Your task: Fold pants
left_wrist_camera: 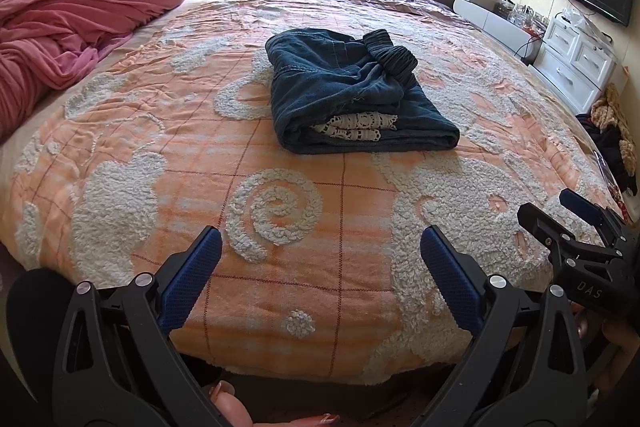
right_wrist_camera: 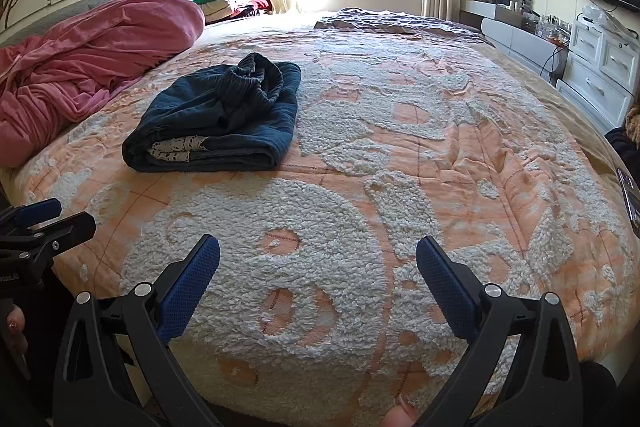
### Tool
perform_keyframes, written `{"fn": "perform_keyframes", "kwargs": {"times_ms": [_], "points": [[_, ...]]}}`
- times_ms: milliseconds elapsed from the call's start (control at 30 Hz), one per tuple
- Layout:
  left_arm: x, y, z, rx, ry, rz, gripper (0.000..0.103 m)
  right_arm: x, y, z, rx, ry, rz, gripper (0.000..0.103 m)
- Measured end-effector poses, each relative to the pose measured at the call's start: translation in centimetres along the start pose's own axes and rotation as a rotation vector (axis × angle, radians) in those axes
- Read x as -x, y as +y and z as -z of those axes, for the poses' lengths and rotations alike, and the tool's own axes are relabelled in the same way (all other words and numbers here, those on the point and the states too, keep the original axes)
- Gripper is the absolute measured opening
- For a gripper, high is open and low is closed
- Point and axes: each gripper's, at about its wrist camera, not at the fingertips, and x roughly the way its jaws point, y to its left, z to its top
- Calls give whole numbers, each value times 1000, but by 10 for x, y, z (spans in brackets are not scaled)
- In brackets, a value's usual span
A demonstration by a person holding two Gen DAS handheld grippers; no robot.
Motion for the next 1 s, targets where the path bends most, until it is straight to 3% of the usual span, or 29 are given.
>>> {"fn": "perform_keyframes", "kwargs": {"times_ms": [233,533,733,900,1000], "points": [[-5,5,0,15,23,19,93,-1,0,1,-2,5,6,98],[-7,14,-5,22,10,-25,93,-2,-7,-2,-23,15,11,98],[-10,81,-46,143,-55,-19,93,-6,-57,-24,-111,31,61,98],[-59,188,-112,167,41,-317,93,-22,-161,-60,-220,37,259,98],[-95,263,-138,274,93,-409,93,-39,-246,-76,-374,64,383,98]]}}
